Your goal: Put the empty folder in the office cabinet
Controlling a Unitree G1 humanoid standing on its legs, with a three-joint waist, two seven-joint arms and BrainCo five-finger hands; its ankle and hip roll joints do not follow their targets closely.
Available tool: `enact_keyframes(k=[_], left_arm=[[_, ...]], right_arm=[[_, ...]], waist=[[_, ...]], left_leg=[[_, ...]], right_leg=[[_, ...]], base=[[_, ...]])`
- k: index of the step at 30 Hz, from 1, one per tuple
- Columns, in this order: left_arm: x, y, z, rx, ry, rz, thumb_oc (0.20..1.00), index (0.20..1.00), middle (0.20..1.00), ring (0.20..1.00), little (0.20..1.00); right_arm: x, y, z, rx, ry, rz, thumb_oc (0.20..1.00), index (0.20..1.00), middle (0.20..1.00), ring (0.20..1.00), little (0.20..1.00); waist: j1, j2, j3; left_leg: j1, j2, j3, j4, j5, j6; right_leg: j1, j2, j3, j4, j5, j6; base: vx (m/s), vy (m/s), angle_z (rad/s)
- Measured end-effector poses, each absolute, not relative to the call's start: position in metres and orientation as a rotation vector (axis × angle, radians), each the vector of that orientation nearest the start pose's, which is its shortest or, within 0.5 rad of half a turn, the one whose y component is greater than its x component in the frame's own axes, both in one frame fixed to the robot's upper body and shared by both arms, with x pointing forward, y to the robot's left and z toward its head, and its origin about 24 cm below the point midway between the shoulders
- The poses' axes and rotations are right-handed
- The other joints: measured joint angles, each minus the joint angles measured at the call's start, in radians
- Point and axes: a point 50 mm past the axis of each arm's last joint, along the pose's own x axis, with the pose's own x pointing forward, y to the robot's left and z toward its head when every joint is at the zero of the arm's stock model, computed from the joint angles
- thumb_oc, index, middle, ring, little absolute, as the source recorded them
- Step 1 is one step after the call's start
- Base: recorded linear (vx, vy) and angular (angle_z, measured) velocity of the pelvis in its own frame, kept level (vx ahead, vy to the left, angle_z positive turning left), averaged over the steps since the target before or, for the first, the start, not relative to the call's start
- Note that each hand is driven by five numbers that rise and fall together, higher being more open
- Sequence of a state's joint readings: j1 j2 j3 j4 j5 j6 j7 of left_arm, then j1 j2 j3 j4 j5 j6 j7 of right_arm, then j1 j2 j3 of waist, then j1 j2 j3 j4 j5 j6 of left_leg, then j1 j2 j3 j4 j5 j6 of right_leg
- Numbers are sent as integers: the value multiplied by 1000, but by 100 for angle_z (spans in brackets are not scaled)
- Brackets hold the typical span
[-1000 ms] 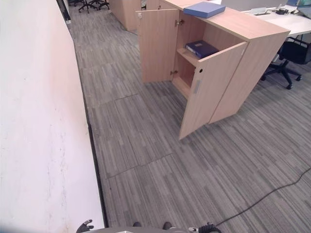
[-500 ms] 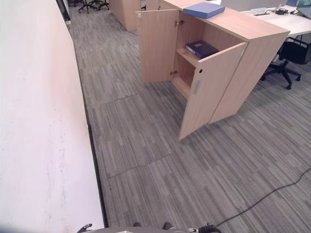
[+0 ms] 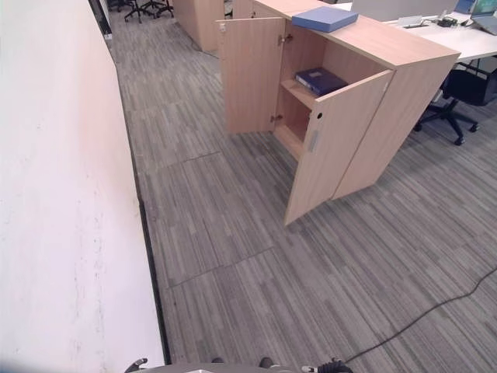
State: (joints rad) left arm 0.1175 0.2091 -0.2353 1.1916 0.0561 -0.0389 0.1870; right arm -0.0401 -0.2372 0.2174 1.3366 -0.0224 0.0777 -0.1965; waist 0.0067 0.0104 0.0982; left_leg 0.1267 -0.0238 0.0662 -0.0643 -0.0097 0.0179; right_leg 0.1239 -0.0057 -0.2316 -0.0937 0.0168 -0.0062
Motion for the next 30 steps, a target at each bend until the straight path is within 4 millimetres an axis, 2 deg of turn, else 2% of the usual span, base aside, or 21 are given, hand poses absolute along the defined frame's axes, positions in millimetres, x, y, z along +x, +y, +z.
enact_keyframes(k=[5,14,20,30], left_arm=[[43,223,-170,479,1287,39,1000,1000,1000,1000,1000],[47,221,-169,485,1267,50,1000,1000,1000,1000,1000],[54,220,-167,490,1222,66,1000,1000,1000,1000,1000],[56,220,-167,505,1215,70,1000,1000,1000,1000,1000]], right_arm=[[75,-243,-164,-522,1345,-127,1000,1000,1000,1000,1000],[94,-236,-158,-522,1211,-144,1000,1000,1000,1000,1000],[98,-236,-155,-521,1166,-155,1000,1000,1000,1000,1000],[100,-244,-154,-546,1170,-168,1000,1000,1000,1000,1000]], waist=[[-1,-2,-16],[-13,4,-17],[-25,9,-13],[-26,23,34]], left_leg=[[0,0,1,-1,0,0],[0,0,8,-3,0,0],[-6,0,12,-7,0,0],[-26,3,28,-10,0,0]], right_leg=[[0,0,1,0,0,0],[-5,0,9,0,-3,4],[-14,0,12,0,-2,4],[-42,3,28,0,-1,7]], base=[[0,0,0],[0,0,0],[0,0,0],[29,-3,-4]])
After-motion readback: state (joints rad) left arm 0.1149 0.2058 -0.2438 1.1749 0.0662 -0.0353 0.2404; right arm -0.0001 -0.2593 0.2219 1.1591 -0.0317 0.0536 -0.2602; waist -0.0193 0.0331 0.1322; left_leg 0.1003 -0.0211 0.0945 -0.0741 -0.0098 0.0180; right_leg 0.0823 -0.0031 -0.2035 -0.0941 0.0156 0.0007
